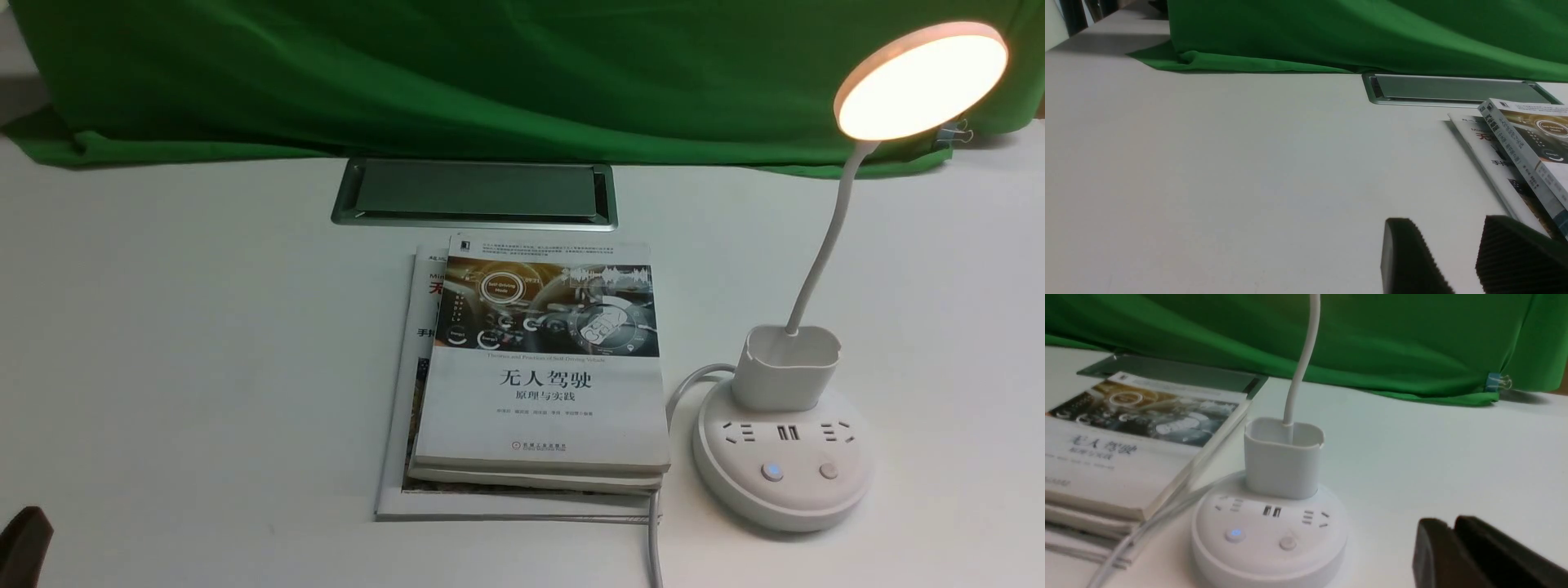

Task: Turn off the desk lamp on the white desktop by hand.
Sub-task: 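Press the power button on the lamp base to turn the lamp off with the right gripper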

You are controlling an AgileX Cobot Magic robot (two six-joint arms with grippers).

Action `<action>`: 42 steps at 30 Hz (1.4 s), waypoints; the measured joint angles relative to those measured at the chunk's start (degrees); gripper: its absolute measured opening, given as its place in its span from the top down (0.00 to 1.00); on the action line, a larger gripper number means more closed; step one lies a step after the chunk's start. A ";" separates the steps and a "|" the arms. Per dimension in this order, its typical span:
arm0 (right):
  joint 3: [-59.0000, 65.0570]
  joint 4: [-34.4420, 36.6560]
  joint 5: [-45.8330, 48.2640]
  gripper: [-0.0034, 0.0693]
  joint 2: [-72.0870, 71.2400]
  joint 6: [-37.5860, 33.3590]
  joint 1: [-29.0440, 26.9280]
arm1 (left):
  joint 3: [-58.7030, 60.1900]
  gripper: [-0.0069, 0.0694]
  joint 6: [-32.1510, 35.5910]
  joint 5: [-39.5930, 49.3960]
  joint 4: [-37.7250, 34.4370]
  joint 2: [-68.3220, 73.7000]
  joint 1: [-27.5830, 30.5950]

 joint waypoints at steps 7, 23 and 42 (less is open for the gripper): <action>0.00 3.64 -10.93 0.86 0.00 17.34 0.00 | 0.00 0.59 0.00 0.00 0.00 0.00 0.00; -22.06 4.21 16.05 0.86 18.00 11.98 0.00 | 0.00 0.59 0.00 0.00 0.00 0.00 0.00; -50.01 5.33 41.26 0.87 74.29 -0.35 3.22 | 0.00 0.59 0.00 0.00 0.00 0.00 0.00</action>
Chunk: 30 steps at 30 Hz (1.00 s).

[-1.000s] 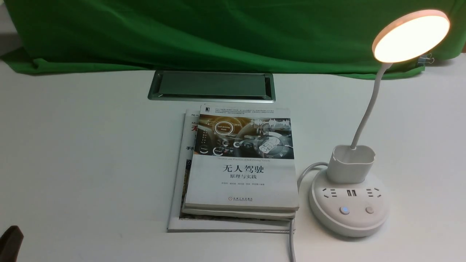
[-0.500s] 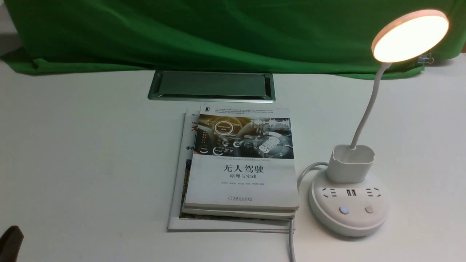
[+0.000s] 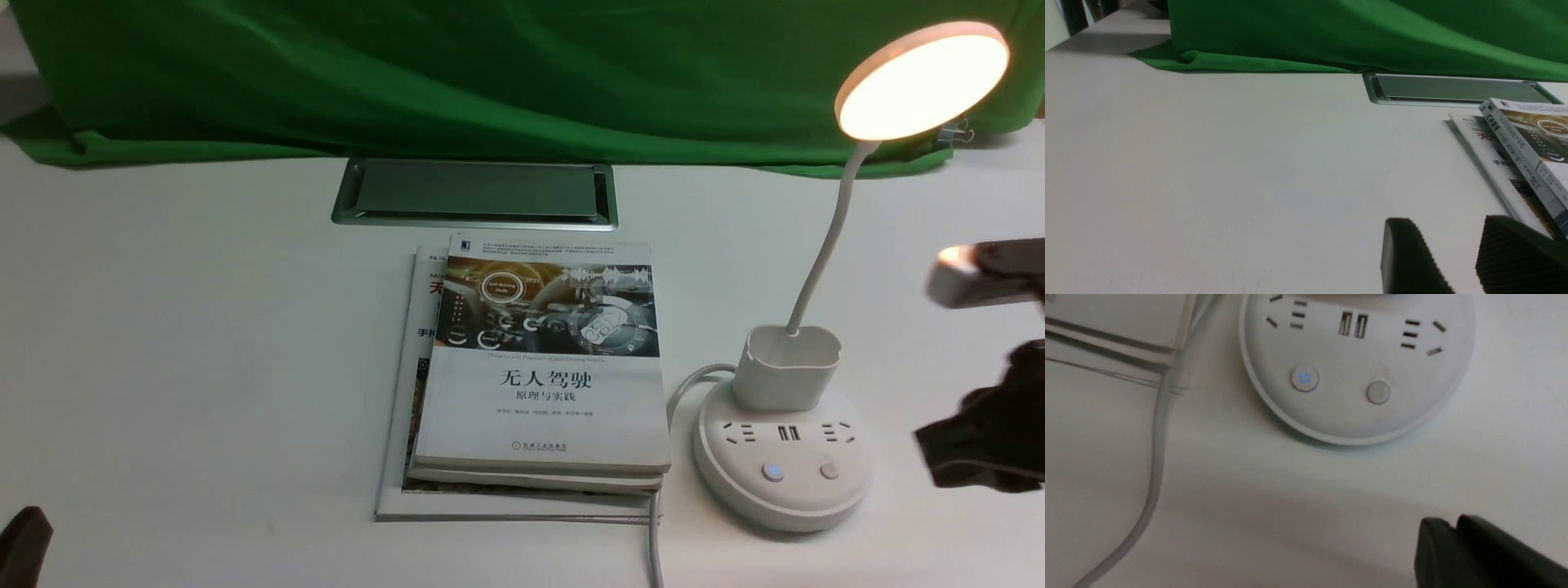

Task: Turn off the desk lamp on the white desktop by hand.
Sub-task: 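Press the power button on the lamp base to turn the lamp off with the right gripper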

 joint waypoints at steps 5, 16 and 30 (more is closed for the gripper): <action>-2.00 -0.07 -3.08 0.89 7.89 0.36 2.22 | 0.00 0.59 0.00 0.00 0.00 0.00 0.00; -5.06 -0.07 -6.83 0.89 16.74 0.38 2.58 | 0.00 0.59 0.00 0.00 0.00 0.00 0.00; -6.11 -0.01 -8.29 0.89 22.78 0.32 2.58 | 0.00 0.59 0.00 0.00 0.00 0.00 0.00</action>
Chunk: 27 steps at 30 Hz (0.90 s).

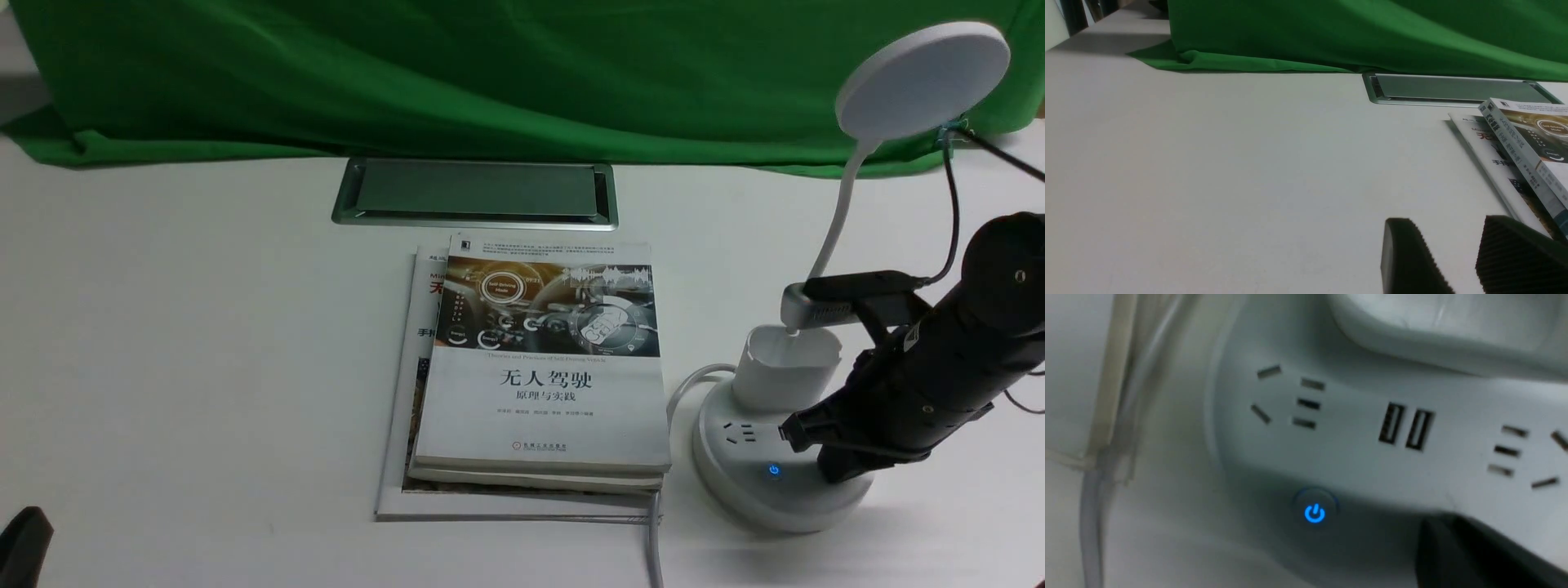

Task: Turn off the desk lamp on the white desktop by hand.
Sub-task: 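Press the power button on the lamp base to turn the lamp off with the right gripper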

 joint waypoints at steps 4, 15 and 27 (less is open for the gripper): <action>-0.62 -0.05 0.79 0.89 0.62 -0.24 0.00 | 0.00 0.59 0.00 0.00 0.00 0.00 0.00; -0.09 -0.23 0.83 0.90 -3.66 -0.26 0.00 | 0.00 0.59 0.00 0.00 0.00 0.00 0.00; -0.36 0.19 -0.58 0.90 0.24 -0.18 1.26 | 0.00 0.59 0.00 0.00 0.00 0.00 0.00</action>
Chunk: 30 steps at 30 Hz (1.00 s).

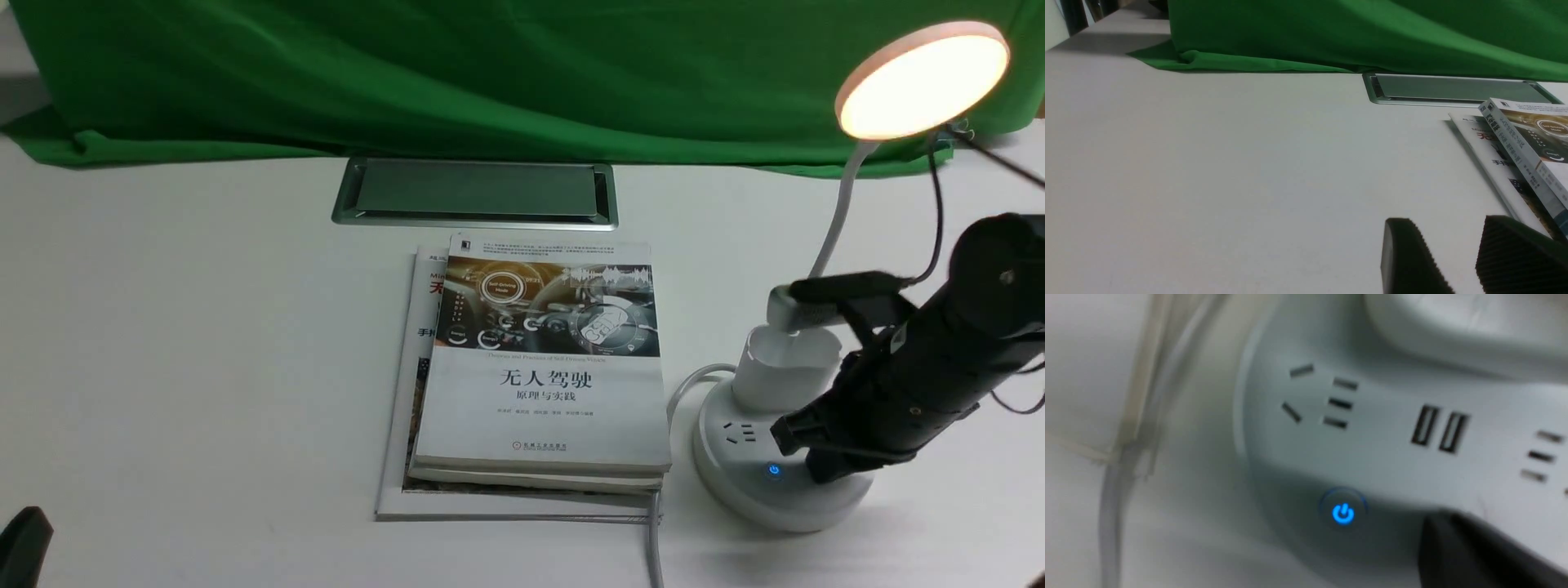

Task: Turn off the desk lamp on the white desktop by hand.
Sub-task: 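Press the power button on the lamp base to turn the lamp off with the right gripper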

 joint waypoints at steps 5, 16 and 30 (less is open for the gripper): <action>-0.66 0.41 0.37 0.91 1.18 -0.14 0.00 | 0.00 0.59 0.00 0.00 0.00 0.00 0.00; 0.19 -1.94 0.03 0.91 -4.89 0.06 0.06 | 0.00 0.59 0.00 0.00 0.00 0.00 0.00; -0.39 -3.32 -0.04 0.91 0.37 0.48 0.06 | 0.00 0.59 0.00 -0.01 0.00 0.00 0.00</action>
